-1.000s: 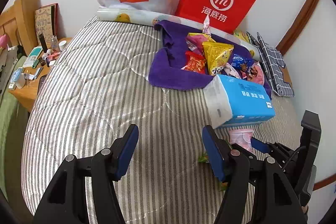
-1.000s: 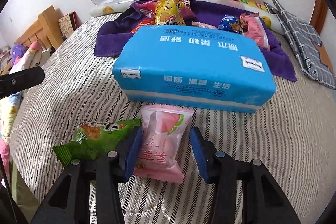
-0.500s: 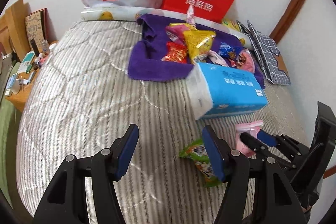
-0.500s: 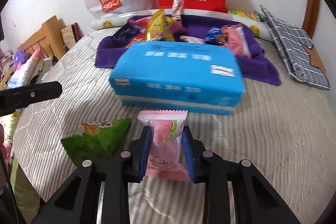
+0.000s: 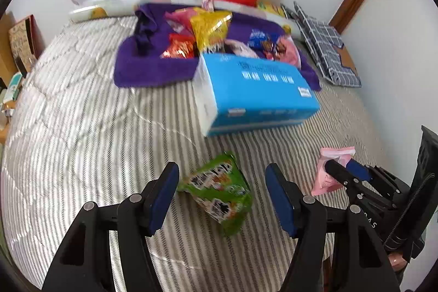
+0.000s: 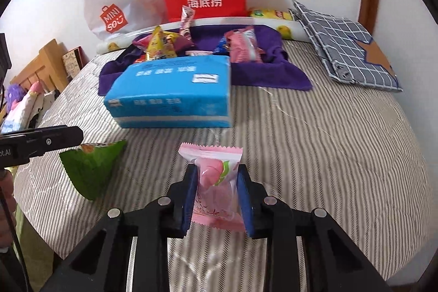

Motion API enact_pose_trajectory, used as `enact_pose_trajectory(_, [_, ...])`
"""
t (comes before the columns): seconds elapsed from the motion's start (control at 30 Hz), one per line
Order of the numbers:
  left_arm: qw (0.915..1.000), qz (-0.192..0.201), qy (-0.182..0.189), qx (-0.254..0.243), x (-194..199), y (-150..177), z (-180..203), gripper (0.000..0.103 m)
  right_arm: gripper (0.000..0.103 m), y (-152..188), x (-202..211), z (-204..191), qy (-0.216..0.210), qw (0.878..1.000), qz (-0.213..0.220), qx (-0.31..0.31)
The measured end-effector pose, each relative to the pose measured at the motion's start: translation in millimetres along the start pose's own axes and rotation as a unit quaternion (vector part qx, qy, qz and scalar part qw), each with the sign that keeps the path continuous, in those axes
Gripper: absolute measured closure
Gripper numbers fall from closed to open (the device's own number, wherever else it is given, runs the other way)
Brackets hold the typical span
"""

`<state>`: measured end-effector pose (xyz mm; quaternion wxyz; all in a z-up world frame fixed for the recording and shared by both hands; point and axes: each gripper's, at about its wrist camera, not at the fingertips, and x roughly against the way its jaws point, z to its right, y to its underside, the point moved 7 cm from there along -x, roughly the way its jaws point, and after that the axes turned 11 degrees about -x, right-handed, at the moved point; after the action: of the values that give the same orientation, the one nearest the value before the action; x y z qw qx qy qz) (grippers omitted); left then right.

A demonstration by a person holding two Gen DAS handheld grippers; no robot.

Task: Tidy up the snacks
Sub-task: 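Close right tool on pink wafer packet while left tool closes on green bag, then lift and hold both snacks raised above the bed cover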

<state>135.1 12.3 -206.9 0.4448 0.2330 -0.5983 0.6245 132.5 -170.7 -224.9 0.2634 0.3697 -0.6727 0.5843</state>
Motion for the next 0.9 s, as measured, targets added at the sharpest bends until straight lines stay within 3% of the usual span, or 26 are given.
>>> enact_pose_trajectory(0.13, [0.9998, -0.020, -0.006, 0.004, -11.7, 5.5, 3.5, 0.038, 0.075, 3.4, 0.0, 4.6, -0.001, 1.000, 0.000, -0.003])
enact_pose_trajectory(0.43, [0.9964, -0.051, -0.066, -0.017, -33.3, 22.2, 5.6, 0.038, 0.073, 11.5, -10.1, 7.2, -0.003, 1.000, -0.013, -0.005])
enact_pose_trajectory(0.57, [0.9965, -0.034, -0.074, -0.018, -30.1, 21.1, 3.0, 0.043, 0.072, 14.0, -17.2, 7.5, -0.005, 1.000, -0.020, 0.000])
enact_pose_trajectory(0.6, [0.9971, -0.028, -0.068, -0.017, -27.9, 20.1, 2.9, 0.050, 0.069, 15.3, -20.6, 8.2, -0.005, 1.000, -0.025, 0.000])
enact_pose_trajectory(0.73, [0.9976, -0.018, -0.064, -0.020, -21.9, 16.3, 3.3, 0.050, 0.065, 19.7, -27.8, 9.4, -0.004, 1.000, -0.029, 0.004])
enact_pose_trajectory(0.9, [0.9968, -0.007, -0.074, -0.031, -15.9, 11.4, 5.0, 0.051, 0.070, 18.4, -27.0, 9.7, -0.006, 1.000, -0.023, 0.000])
